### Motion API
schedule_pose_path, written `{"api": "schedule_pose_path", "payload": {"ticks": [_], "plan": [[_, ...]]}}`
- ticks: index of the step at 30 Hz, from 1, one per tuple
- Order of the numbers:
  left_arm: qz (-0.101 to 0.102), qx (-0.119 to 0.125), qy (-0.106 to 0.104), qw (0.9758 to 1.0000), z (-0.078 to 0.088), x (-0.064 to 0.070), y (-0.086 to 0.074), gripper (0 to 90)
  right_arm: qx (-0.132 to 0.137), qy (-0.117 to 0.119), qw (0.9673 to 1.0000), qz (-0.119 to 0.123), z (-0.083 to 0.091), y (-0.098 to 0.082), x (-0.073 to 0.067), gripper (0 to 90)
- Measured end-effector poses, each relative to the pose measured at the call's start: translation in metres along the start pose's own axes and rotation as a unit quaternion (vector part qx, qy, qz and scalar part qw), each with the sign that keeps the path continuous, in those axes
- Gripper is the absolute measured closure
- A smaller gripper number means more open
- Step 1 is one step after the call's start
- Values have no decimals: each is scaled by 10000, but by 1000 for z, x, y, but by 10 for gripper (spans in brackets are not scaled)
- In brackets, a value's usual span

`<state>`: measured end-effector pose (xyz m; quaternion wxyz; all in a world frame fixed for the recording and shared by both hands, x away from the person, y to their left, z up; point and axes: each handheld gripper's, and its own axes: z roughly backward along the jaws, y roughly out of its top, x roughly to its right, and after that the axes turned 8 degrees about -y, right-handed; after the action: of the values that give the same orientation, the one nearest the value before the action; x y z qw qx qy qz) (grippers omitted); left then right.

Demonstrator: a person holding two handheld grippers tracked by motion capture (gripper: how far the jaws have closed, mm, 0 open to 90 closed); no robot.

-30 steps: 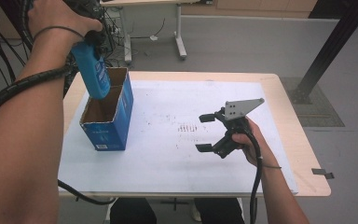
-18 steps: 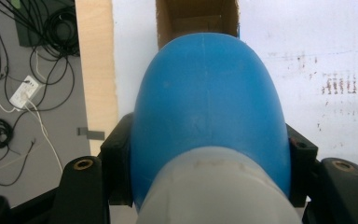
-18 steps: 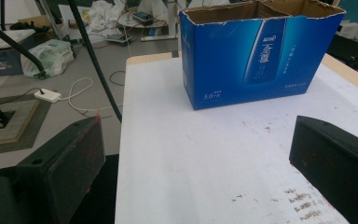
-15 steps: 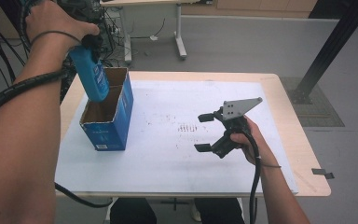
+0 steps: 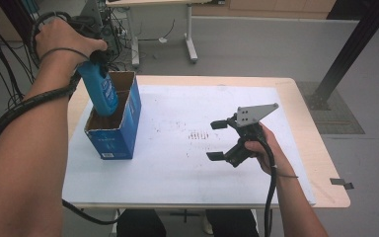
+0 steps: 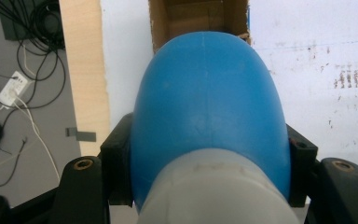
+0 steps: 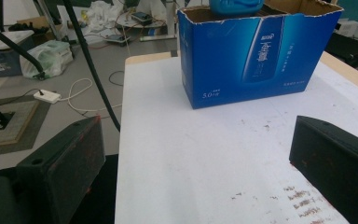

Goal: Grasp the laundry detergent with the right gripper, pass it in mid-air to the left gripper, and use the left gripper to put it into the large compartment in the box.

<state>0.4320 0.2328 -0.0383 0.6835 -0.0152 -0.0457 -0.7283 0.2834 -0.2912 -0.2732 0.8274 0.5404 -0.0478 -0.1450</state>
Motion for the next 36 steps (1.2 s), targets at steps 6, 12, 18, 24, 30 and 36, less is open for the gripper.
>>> {"api": "schedule_pose_path", "payload": {"ticks": [6, 12, 18, 24, 30, 36], "plan": [[24, -72, -21, 10000, -16, -5, 0, 381, 8, 22, 10000, -6, -1, -2, 1, 32], [7, -116, -72, 9999, -29, -8, 0, 381, -19, 3, 10000, -27, -1, -2, 0, 32], [-49, -135, -39, 9999, -44, -6, -1, 381, -7, 10, 10000, -32, -1, -3, 0, 32], [-105, -149, -57, 9998, -57, -6, -3, 381, -31, 5, 10000, -47, -1, -3, 0, 32], [-206, -128, 84, 9997, -71, 2, -6, 381, 4, -1, 10000, -40, -1, -4, -1, 32], [-207, -70, 78, 9997, -80, 2, -11, 380, -31, -1, 10000, -32, -1, -3, -2, 32]]}}
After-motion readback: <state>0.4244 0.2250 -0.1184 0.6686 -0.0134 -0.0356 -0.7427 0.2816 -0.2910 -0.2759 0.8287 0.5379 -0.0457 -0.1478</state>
